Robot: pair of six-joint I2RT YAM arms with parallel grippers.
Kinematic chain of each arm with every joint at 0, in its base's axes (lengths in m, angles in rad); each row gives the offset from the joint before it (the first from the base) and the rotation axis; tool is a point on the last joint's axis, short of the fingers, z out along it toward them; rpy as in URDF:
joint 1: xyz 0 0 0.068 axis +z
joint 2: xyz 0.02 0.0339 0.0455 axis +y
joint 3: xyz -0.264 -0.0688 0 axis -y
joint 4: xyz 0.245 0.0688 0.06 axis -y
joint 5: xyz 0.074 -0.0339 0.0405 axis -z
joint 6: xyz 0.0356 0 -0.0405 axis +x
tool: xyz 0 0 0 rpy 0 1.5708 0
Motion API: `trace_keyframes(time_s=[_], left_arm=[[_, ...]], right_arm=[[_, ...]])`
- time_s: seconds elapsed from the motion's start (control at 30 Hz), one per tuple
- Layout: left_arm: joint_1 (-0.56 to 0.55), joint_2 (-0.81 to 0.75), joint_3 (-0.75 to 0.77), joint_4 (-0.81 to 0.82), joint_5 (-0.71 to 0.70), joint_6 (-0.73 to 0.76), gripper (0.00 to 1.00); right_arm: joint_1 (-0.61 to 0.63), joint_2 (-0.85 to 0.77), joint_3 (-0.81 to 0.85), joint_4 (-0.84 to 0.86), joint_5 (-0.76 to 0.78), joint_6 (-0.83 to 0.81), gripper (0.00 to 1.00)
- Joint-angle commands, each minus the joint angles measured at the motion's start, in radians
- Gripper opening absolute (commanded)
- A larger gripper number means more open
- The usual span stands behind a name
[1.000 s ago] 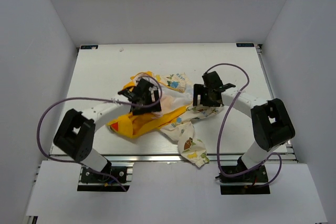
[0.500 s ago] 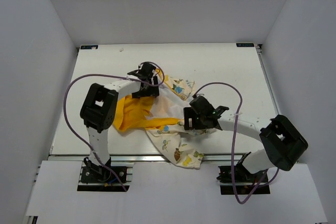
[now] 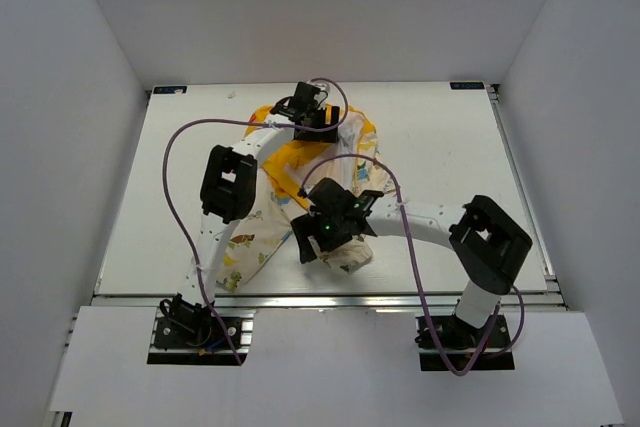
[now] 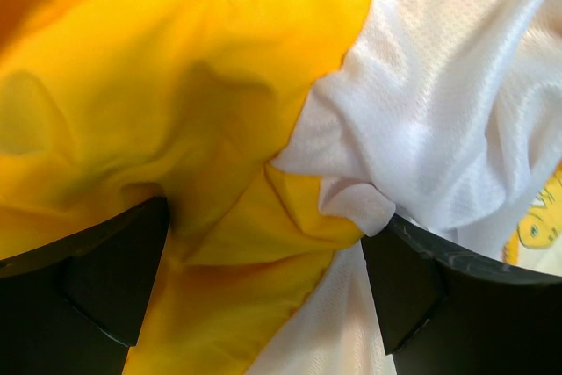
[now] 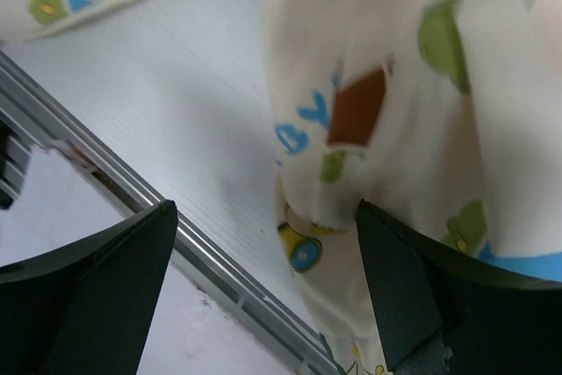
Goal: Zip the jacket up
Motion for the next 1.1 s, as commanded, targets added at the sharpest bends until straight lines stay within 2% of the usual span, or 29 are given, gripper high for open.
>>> trace_keyframes(time_s=[0.0,0.13,0.23,0.27,0.3,0.37,0.47,0.5,0.57,0.6,0.67,0.7,0.73,0.77,0.8,0.87,1.0,1.07], left_arm=[[-0.006,-0.041,0.025,-0.014,0.085,0.025,0.98],[-0.006,-0.191,0.039,-0.032,0.021,0.033,0.98],[-0.006,-0.291,-0.031,-0.031,0.015,-0.015,0.98],[-0.006,-0.369,-0.071,-0.015,0.024,-0.031,0.98],[-0.006,-0.409,-0.16,0.012,0.028,-0.038,0.98],[-0.006,-0.524,-0.234,0.012,0.006,-0.067,0.98],[-0.006,-0.645,-0.403,0.015,-0.042,-0.106,0.98],[-0.006,-0.735,-0.456,0.016,-0.05,-0.125,0.98],[-0.006,-0.831,-0.671,0.043,-0.042,-0.206,0.98],[-0.006,-0.923,-0.747,0.089,-0.016,-0.226,0.98],[-0.012,-1.033,-1.043,0.181,0.068,-0.287,0.98],[-0.015,-1.057,-1.044,0.219,0.102,-0.297,0.98],[-0.018,-1.074,-1.154,0.251,0.133,-0.309,0.98],[-0.021,-1.081,-1.191,0.267,0.151,-0.335,0.98],[-0.029,-1.074,-1.217,0.3,0.2,-0.335,0.98],[-0.033,-1.048,-1.245,0.308,0.216,-0.351,0.98],[-0.038,-0.951,-1.207,0.341,0.249,-0.337,0.98],[-0.039,-0.892,-1.179,0.341,0.245,-0.326,0.98]], right_arm=[[0.003,-0.029,0.122,-0.068,0.008,-0.058,0.88],[-0.047,-0.133,0.138,-0.103,0.091,-0.066,0.89],[-0.147,-0.225,0.097,-0.12,0.112,-0.062,0.89],[-0.208,-0.242,0.074,-0.128,0.114,-0.055,0.89],[-0.237,-0.262,0.066,-0.131,0.116,-0.052,0.89],[-0.316,-0.264,0.064,-0.167,0.129,-0.043,0.89],[-0.354,-0.238,0.083,-0.174,0.189,-0.061,0.89],[-0.357,-0.2,0.109,-0.178,0.223,-0.072,0.89],[-0.377,-0.146,0.152,-0.19,0.25,-0.075,0.89],[-0.385,-0.083,0.203,-0.207,0.282,-0.069,0.89],[-0.417,0.015,0.28,-0.218,0.333,-0.062,0.89],[-0.417,0.047,0.281,-0.218,0.347,-0.059,0.89],[-0.431,0.081,0.331,-0.227,0.358,-0.057,0.87],[-0.437,0.147,0.363,-0.244,0.364,-0.055,0.86],[-0.44,0.176,0.394,-0.262,0.366,-0.058,0.84],[-0.44,0.231,0.455,-0.278,0.361,-0.069,0.72],[-0.44,0.255,0.475,-0.267,0.363,-0.069,0.5],[-0.442,0.242,0.454,-0.249,0.356,-0.069,0.33]])
